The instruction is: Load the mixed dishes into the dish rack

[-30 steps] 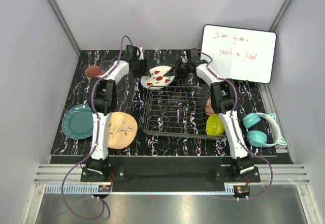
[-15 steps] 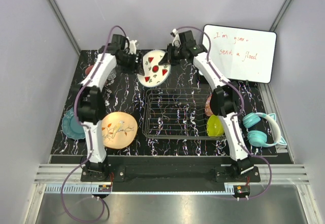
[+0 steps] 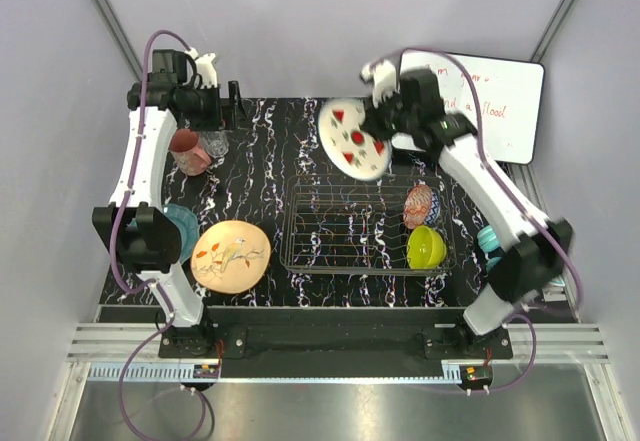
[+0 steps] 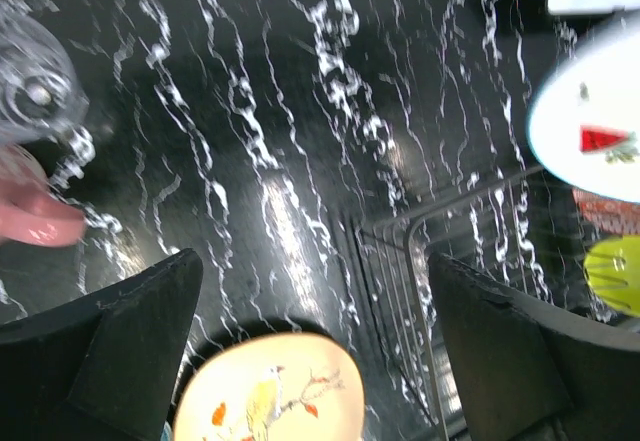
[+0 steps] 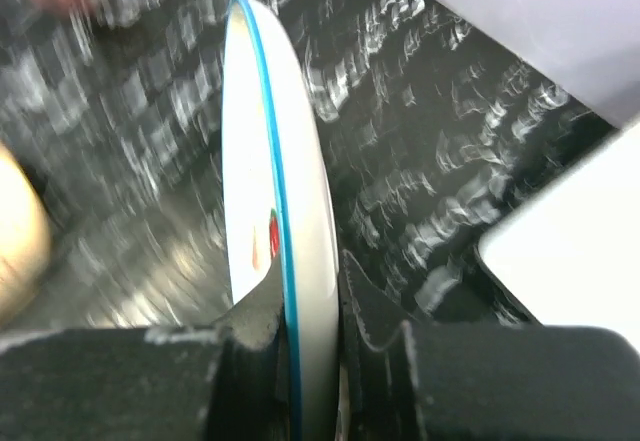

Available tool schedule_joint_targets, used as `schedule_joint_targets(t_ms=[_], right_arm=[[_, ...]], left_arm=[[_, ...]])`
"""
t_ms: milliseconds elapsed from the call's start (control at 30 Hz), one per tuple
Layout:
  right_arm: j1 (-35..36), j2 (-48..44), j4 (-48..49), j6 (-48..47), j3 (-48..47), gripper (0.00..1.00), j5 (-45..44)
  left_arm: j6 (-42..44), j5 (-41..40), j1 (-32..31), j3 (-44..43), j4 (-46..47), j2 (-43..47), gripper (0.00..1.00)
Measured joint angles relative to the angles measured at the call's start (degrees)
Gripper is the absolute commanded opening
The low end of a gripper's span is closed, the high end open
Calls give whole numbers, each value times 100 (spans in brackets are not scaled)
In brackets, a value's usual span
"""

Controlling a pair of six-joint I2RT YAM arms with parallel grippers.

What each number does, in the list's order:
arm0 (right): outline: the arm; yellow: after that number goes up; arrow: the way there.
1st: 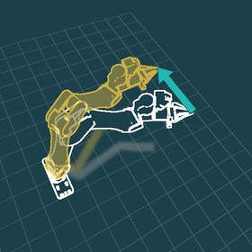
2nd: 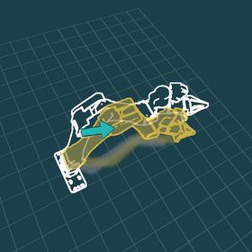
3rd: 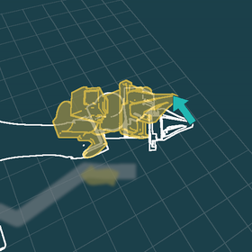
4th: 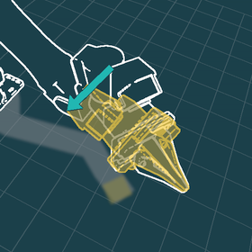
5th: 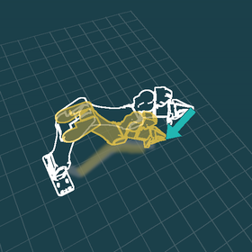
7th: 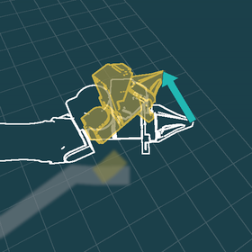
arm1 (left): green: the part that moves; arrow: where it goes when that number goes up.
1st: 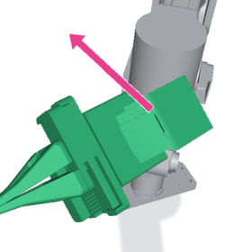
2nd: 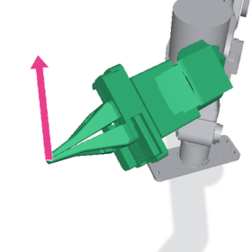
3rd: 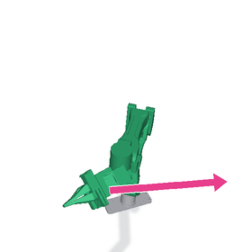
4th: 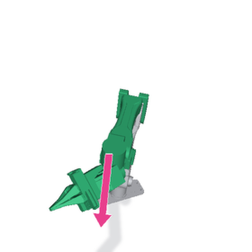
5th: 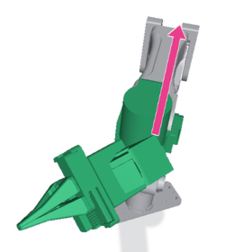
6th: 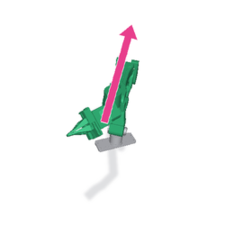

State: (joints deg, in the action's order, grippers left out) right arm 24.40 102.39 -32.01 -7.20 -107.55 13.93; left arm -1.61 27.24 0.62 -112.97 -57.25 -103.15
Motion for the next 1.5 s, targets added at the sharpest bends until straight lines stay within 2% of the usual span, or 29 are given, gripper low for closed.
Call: schedule_joint_targets(t_ms=[100,167,500,667,833,1500], right_arm=[[190,-1681,470,-1213,2212,0,-284],[293,-2511,334,-1799,2914,0,-337],[286,-4236,339,-4330,3582,0,-11],[286,-4190,-173,-5368,3654,0,46],[284,-4135,-439,-5912,3891,0,31],[284,-3364,-166,-6135,4400,0,236]], left_arm=[[35,17,-50,114,-186,4,99],[39,22,-76,173,-280,7,99],[52,20,-79,420,-361,118,99],[52,15,-79,549,-361,131,99],[52,11,-79,555,-354,131,99],[50,0,-79,555,-354,129,99]])
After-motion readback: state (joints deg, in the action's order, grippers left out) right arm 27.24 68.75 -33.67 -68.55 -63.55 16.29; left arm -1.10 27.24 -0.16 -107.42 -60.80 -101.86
